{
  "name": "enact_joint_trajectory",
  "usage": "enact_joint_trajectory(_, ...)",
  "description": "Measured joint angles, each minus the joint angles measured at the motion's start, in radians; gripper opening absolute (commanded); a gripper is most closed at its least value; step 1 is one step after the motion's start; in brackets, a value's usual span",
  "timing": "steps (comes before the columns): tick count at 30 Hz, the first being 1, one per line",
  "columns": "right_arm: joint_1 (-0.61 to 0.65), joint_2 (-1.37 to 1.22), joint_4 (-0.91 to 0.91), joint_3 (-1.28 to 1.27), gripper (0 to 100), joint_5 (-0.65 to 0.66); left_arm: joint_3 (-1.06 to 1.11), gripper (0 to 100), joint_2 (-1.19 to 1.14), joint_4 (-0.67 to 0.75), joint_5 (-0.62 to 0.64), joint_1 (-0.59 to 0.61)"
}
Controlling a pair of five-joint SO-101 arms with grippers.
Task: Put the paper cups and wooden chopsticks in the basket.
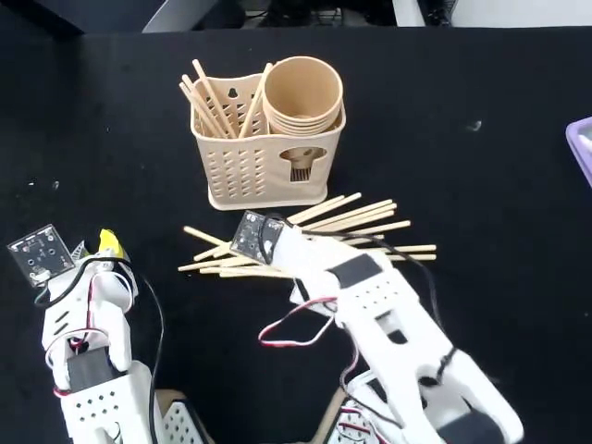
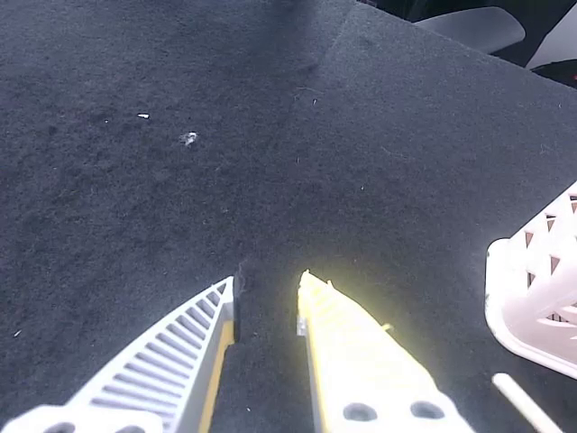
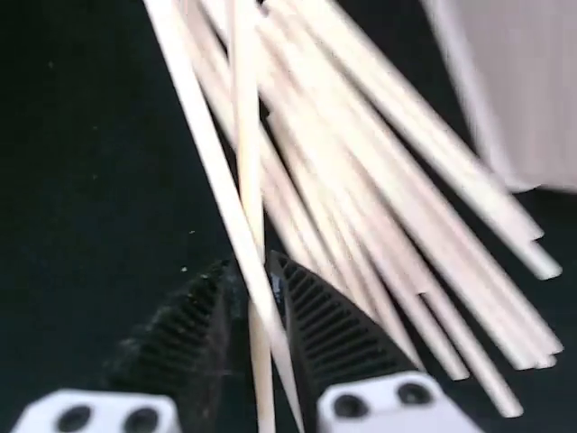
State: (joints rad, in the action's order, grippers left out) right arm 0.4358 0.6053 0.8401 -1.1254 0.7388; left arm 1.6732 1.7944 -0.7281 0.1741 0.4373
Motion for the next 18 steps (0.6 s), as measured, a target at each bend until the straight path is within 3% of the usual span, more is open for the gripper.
enact_joint_trajectory(2,0.0,-0.046,0.0,0.011,21.7,-0.058,0.0,13,0.0,0.0,0.0,0.0)
enact_joint_trajectory(7,0.0,-0.074,0.012,0.075,17.5,-0.123,0.0,13,0.0,0.0,-0.012,0.0)
enact_joint_trajectory(12,-0.006,0.025,0.195,0.16,16.3,-0.172,0.0,13,0.0,-0.04,-0.11,-0.021)
enact_joint_trajectory(18,-0.221,0.316,0.285,0.172,16.3,-0.281,-0.06,13,0.0,-0.181,-0.27,-0.143)
